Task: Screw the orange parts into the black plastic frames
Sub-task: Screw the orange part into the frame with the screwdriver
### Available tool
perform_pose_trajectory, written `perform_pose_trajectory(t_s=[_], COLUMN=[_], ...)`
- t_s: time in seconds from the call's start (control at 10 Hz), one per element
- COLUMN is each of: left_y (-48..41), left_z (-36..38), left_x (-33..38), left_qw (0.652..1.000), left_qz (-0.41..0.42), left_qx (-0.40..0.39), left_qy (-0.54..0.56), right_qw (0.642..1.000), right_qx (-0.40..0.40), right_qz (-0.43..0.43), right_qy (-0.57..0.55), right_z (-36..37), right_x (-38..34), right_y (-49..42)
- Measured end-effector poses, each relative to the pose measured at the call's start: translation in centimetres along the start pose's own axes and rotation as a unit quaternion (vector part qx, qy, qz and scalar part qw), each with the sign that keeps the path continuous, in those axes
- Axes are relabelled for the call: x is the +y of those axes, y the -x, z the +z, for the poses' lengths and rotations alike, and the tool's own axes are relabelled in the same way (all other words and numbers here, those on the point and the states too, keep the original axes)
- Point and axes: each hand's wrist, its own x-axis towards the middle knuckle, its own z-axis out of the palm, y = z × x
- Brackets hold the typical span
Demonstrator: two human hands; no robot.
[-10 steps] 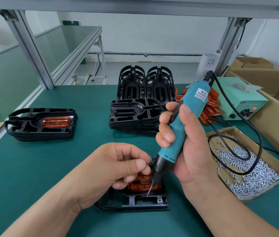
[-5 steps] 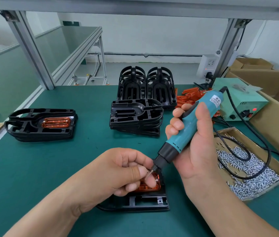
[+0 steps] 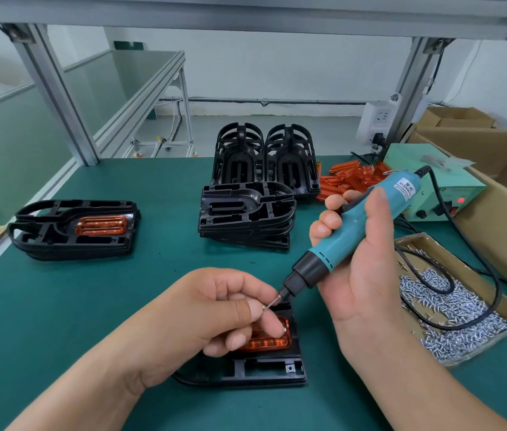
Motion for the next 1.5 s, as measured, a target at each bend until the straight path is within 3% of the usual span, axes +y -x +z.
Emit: perform_pose_trajectory(t_s=[1.5], left_y=[-0.46], left_z=[-0.29], left_x=[-0.79], left_qw=[1.000], left_qz=[0.022], left_qx=[0.000], left_qy=[-0.014], right_qw=[1.000], right_qx=[-0.015], right_qz=[-0.016], right_qy=[0.016], right_z=[0.07], right_x=[-0.21], right_y=[0.00])
